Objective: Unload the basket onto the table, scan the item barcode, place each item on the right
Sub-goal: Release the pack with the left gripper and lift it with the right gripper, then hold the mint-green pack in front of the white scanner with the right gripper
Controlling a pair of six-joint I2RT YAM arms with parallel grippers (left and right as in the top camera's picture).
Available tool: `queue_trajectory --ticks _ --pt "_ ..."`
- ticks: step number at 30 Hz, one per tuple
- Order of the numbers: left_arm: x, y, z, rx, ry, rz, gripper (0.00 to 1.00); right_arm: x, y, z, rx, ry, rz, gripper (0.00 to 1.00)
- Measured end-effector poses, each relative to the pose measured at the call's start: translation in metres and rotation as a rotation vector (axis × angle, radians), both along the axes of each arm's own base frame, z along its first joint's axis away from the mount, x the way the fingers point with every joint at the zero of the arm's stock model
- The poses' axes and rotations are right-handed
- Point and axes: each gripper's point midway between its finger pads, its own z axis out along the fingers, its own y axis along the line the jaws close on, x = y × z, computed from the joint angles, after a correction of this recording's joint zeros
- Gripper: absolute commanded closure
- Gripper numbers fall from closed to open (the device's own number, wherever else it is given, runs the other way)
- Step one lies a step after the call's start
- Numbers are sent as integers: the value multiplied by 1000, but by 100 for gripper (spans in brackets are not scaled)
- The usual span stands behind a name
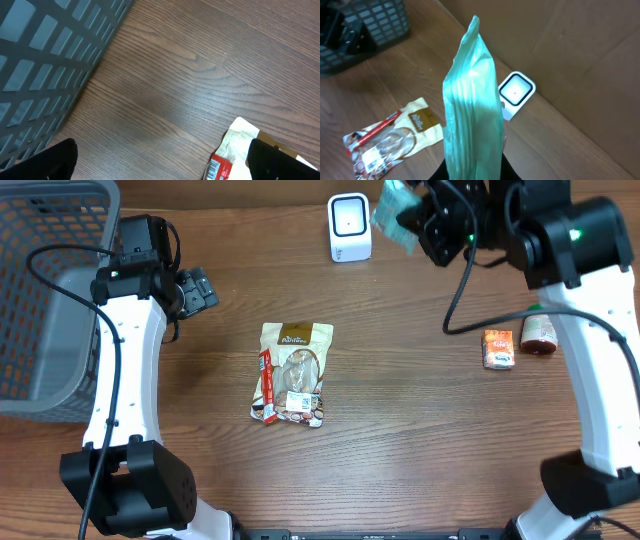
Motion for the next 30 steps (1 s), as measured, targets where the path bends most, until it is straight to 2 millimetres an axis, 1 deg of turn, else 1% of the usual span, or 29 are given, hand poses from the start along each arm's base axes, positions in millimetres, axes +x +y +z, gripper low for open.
queue_trajectory --ticks 1,5,7,8,9,11,13,16,19,21,23,25,27,28,30 --pt "0 0 0 0 0 0 0 5 1 -1 -2 -4 0 97" --pt "0 0 0 0 0 0 0 29 9 -32 -36 28 14 97" --pt "0 0 0 0 0 0 0 41 13 -57 -73 51 41 97" --pt "0 0 0 0 0 0 0 53 18 -79 -102 59 65 96" --pt "0 0 0 0 0 0 0 61 20 -93 -117 65 74 97" --pt "0 0 0 0 0 0 0 79 26 -112 -136 46 84 96" --pt "0 0 0 0 0 0 0 95 31 -125 -157 15 82 97" --pt "0 0 0 0 0 0 0 113 38 -127 -180 -58 61 97" --pt "0 0 0 0 0 0 0 132 54 -117 -216 -187 30 97" --pt "0 0 0 0 0 0 0 137 62 -115 -244 -236 24 97" --pt "0 0 0 0 0 0 0 141 70 -118 -286 -277 19 97" --pt "0 0 0 0 0 0 0 147 78 -125 -332 -317 14 97" --pt "0 0 0 0 0 0 0 154 85 -141 -399 -341 10 97" --pt "0 0 0 0 0 0 0 163 86 -149 -431 -368 -9 97" --pt "0 0 0 0 0 0 0 173 83 -156 -463 -393 -43 97"
